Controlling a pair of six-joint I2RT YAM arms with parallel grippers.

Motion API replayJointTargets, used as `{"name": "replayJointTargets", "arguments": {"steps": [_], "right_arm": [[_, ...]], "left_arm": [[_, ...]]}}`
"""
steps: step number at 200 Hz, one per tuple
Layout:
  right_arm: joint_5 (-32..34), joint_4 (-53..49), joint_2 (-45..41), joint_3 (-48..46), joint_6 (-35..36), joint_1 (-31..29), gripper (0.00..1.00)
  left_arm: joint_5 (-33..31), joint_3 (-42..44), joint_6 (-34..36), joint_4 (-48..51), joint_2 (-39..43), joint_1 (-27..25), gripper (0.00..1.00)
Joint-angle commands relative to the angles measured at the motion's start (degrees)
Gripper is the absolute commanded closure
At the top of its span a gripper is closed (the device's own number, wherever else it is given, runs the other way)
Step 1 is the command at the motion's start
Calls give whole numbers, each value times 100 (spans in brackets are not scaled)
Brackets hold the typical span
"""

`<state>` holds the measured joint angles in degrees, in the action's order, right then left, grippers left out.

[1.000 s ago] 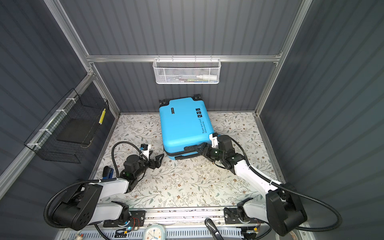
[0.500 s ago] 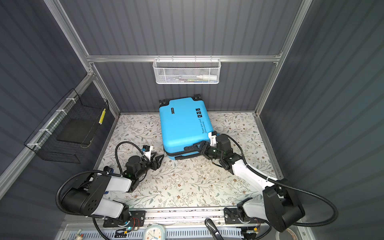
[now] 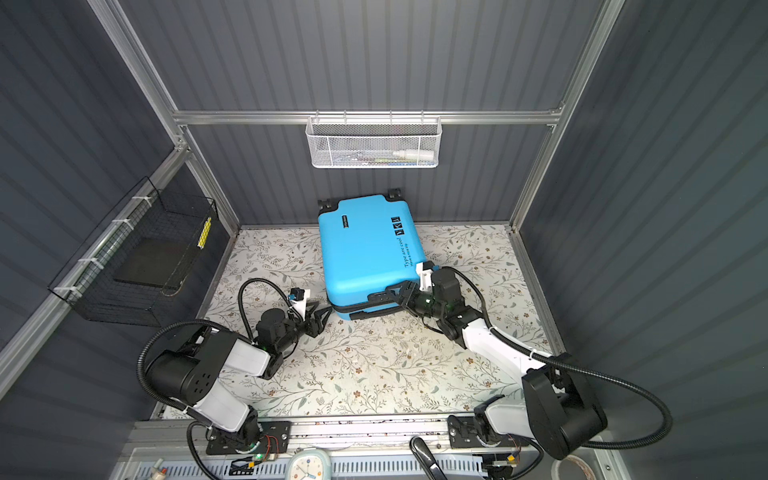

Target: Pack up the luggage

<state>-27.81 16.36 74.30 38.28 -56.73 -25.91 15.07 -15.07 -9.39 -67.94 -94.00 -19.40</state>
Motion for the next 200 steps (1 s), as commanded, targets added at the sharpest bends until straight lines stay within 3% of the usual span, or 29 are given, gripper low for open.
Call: {"name": "replayJointTargets", "arguments": {"steps": [1,76,200], "right_arm": [[-42,-331,-57,-172,-14,-32,41],[-9,-551,-171,-210,118,-28,37],[-30,-450,-104,-172,48,-30,35]], "left_arm": [[139,-152,206,-363,-142,6,44],[339,-320,339,-516,-409,6,66],[593,-183,282,-521,-178,6,97]]}}
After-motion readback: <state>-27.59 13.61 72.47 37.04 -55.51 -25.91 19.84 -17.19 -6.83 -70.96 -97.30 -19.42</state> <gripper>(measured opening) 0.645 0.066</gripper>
